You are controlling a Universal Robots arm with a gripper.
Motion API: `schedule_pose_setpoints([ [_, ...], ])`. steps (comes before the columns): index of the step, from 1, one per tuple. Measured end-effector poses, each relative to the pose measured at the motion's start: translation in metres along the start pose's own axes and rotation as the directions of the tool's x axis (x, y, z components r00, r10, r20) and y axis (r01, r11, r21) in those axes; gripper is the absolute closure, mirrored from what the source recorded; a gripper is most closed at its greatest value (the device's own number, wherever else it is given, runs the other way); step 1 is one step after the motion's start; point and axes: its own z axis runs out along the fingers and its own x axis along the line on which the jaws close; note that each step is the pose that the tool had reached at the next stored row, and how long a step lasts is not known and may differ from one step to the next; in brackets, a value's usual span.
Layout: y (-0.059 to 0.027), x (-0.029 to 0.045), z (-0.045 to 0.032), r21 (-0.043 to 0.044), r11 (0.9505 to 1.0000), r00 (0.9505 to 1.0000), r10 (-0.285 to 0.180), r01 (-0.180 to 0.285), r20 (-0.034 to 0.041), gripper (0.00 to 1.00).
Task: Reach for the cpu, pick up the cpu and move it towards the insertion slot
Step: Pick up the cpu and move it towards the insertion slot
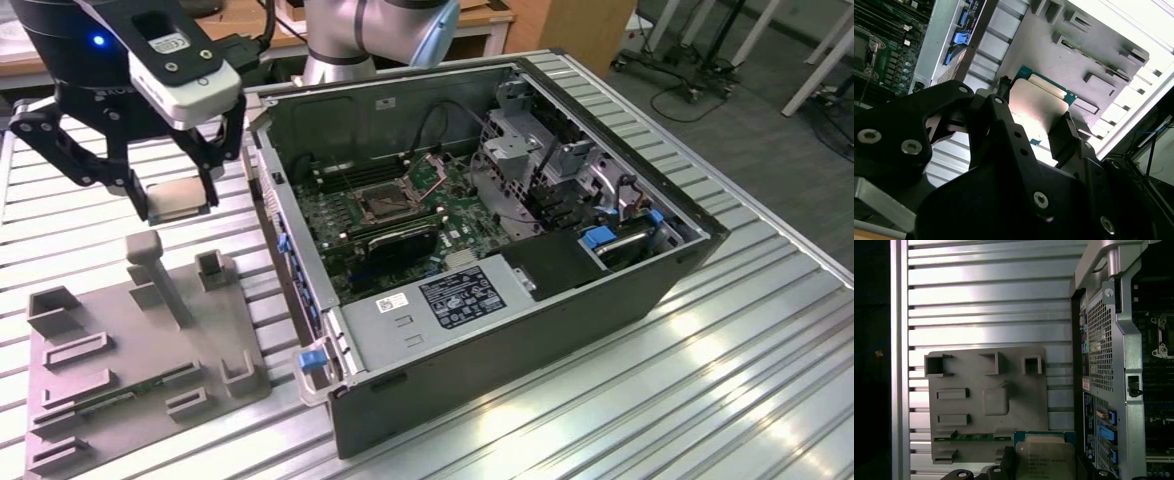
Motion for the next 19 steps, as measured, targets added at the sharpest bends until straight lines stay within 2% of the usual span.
schedule_pose_setpoints([
  [12, 0.0003, -0.0091, 0.0001, 0.0, 1.0, 1.0, 0.0, 0.0, 0.0, 0.45],
  [19, 0.0003, -0.0109, 0.0001, 0.0, 1.0, 1.0, 0.0, 0.0, 0.0, 0.45],
])
